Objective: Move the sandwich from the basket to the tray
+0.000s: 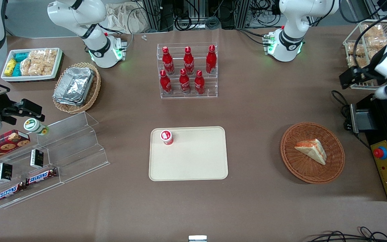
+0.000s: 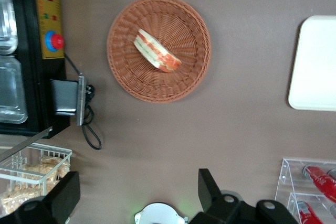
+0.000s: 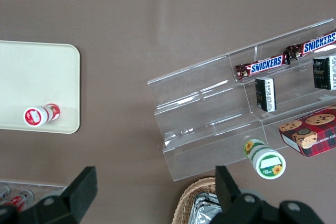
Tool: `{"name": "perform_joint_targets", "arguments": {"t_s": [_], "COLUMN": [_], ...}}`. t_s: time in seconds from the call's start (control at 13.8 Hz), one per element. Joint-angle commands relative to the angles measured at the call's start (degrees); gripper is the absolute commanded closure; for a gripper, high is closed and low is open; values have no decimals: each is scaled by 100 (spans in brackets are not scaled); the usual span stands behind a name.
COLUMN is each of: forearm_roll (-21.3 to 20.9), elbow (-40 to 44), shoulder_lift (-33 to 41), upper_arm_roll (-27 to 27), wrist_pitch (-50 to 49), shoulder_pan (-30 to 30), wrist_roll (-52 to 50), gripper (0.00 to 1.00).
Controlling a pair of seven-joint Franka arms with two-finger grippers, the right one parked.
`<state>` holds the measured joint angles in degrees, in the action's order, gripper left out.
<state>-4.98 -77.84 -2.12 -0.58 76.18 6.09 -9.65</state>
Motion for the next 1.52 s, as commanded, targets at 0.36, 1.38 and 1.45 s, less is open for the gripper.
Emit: {"name": "perform_joint_targets", "arguments": {"t_s": [0.36, 1.38, 1.45], "forearm_roll": [-100, 216, 242], "elbow": [76, 32, 24], "shoulder_lift": [160, 54, 54], "upper_arm_roll": [339, 401, 401], "wrist_pitch": [-25, 274, 274], "shoulder_pan": [-2, 15, 7], "wrist_roll": [-11, -72, -81], "gripper": [0, 0, 0]}}
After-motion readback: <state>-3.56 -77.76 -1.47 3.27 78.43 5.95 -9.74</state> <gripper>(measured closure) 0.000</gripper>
